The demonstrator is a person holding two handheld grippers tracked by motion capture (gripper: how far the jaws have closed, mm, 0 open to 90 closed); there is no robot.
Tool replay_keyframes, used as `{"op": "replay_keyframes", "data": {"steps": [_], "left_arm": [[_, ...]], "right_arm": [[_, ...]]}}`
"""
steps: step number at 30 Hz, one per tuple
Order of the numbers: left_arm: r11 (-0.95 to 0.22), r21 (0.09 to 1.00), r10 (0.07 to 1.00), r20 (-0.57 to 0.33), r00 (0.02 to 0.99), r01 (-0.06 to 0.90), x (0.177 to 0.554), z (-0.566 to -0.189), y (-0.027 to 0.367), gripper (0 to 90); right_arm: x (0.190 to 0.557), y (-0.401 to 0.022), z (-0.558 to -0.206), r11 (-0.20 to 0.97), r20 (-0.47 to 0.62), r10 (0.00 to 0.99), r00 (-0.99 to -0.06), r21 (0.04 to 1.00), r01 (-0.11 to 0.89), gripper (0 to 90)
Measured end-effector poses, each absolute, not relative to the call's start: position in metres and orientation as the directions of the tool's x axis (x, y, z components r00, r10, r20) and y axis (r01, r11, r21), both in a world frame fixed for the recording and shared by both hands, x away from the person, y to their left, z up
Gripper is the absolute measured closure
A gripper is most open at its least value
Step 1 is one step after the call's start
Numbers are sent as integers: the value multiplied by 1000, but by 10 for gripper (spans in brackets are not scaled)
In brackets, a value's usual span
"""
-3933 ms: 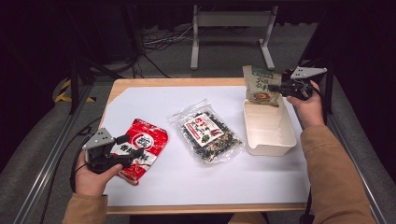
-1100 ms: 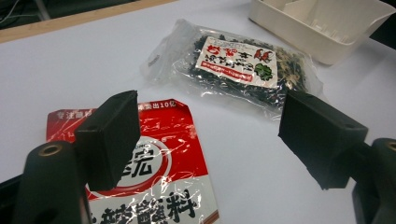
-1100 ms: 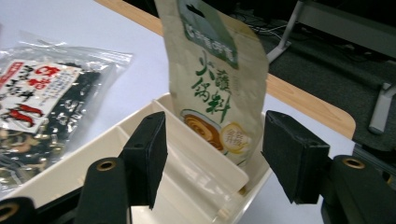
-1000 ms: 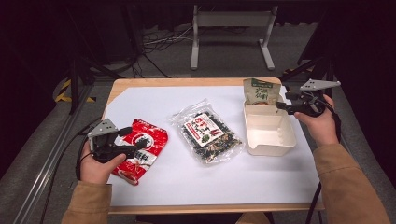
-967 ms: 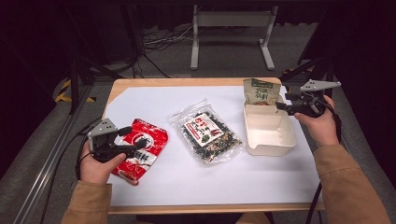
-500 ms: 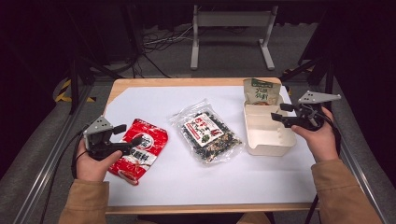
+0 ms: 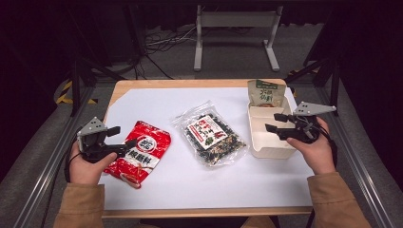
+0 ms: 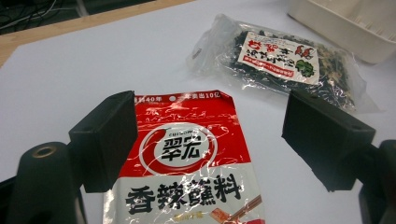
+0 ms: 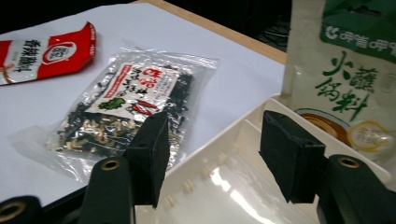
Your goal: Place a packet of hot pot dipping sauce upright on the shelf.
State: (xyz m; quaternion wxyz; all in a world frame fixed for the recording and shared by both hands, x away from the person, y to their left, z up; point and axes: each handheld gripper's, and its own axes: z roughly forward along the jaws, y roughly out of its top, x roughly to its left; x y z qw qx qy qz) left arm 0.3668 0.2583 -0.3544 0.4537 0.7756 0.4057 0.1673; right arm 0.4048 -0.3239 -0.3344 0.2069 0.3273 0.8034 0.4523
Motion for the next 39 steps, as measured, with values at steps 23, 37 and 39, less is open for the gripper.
{"op": "replay_keyframes", "data": {"steps": [23, 37, 39], "left_arm": [[-272, 778, 846, -87, 526, 566, 374, -368, 285, 187], [-166, 744, 919, -121, 375, 647, 385, -398, 316, 228], [-163, 736, 917, -133, 376, 657, 386, -402, 318, 228]], "right_arm": [[383, -286, -340, 424, -35, 623, -782, 854, 300, 419], [379, -274, -343, 439, -46, 585, -810, 858, 268, 417], [379, -274, -344, 441, -45, 583, -811, 856, 269, 417]]}}
